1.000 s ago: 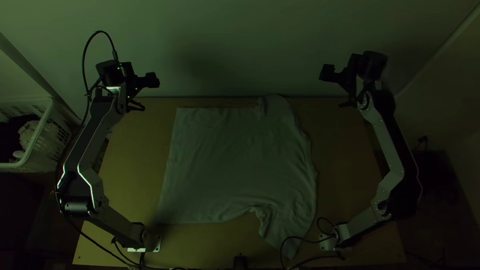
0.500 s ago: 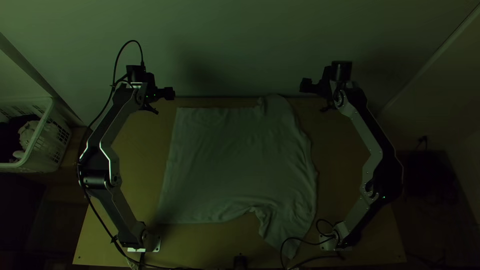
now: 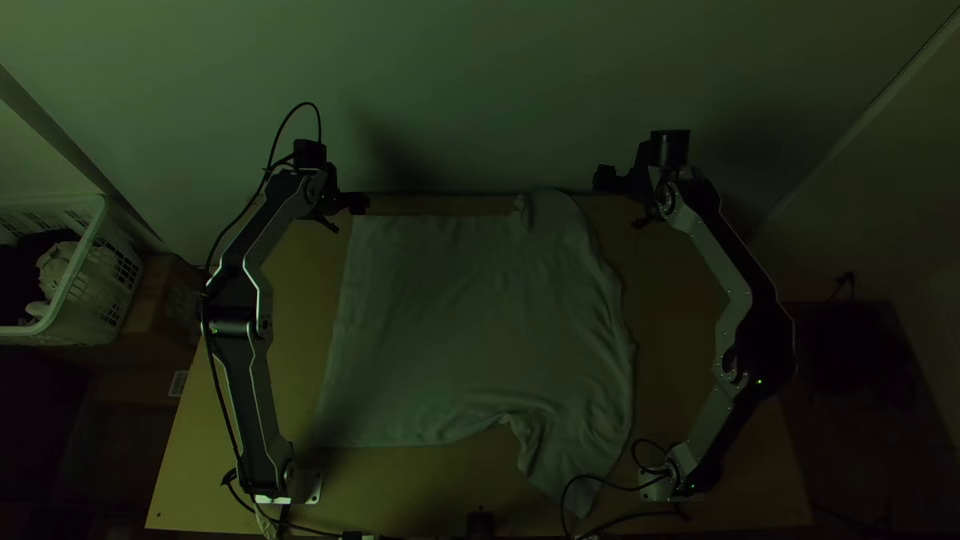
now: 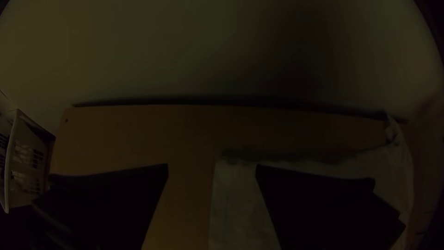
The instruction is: Fold the t-shirt
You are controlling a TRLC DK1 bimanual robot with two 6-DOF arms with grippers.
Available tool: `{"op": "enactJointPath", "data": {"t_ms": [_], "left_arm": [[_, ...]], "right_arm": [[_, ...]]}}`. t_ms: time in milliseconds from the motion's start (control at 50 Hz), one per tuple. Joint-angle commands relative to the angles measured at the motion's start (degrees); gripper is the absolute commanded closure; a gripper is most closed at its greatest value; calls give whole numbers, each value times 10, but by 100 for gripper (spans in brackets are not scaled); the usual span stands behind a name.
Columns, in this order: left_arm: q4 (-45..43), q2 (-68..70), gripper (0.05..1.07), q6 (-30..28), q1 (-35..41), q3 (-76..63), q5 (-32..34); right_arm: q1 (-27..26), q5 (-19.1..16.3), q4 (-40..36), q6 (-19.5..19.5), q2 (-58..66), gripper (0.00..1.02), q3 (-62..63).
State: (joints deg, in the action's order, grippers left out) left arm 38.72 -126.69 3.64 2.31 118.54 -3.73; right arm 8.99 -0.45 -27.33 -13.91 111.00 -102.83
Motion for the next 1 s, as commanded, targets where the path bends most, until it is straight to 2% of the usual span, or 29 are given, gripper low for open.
{"op": "enactJointPath", "data": {"t_ms": [0, 140, 240, 800, 860, 940, 960, 980], "left_arm": [[22, -30, 22, 0, 5, 35, -8], [27, -53, 22, -6, 6, 52, -22], [27, -66, 26, -9, 7, 64, -26], [30, -118, 28, -26, 24, 82, -47], [32, -120, 51, -33, 26, 82, -48], [26, -120, 100, -34, 27, 82, -48], [23, -120, 106, -34, 26, 83, -48], [23, -119, 105, -33, 26, 84, -48]], "right_arm": [[3, 1, -3, -14, 11, 4, -16], [3, 1, -3, -13, 14, 4, -15], [3, 1, -3, -13, 14, 4, -11], [3, 1, -3, -13, 21, 4, -2], [3, 1, -3, -14, 23, 4, 2], [5, 1, -3, -14, 26, 4, 6], [5, 1, -3, -15, 27, 4, 7], [5, 1, -3, -19, 29, 4, 9]]}}
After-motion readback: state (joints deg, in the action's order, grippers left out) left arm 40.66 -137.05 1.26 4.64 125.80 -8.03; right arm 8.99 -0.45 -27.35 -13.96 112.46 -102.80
